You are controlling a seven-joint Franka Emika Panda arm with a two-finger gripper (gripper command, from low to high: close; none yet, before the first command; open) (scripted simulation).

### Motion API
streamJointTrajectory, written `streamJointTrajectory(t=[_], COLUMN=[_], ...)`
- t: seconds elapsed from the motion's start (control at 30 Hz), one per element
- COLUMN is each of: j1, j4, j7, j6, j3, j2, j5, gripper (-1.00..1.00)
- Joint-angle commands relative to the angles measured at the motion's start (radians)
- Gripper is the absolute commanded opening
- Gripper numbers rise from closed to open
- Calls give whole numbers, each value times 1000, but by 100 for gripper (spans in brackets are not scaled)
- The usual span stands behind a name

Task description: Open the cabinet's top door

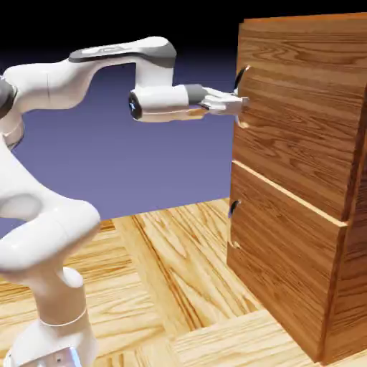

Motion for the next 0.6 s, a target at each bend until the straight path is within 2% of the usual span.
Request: streamJointTrajectory(t=[0.0,0.3,0.57], j1=[36,363,620], j4=[-25,-248,-440], j7=[2,57,190], j6=[-14,-127,-224], j3=[-28,-302,-576], j2=[-4,-80,-233], j5=[-16,-235,-560], gripper=[-100,-100,-100])
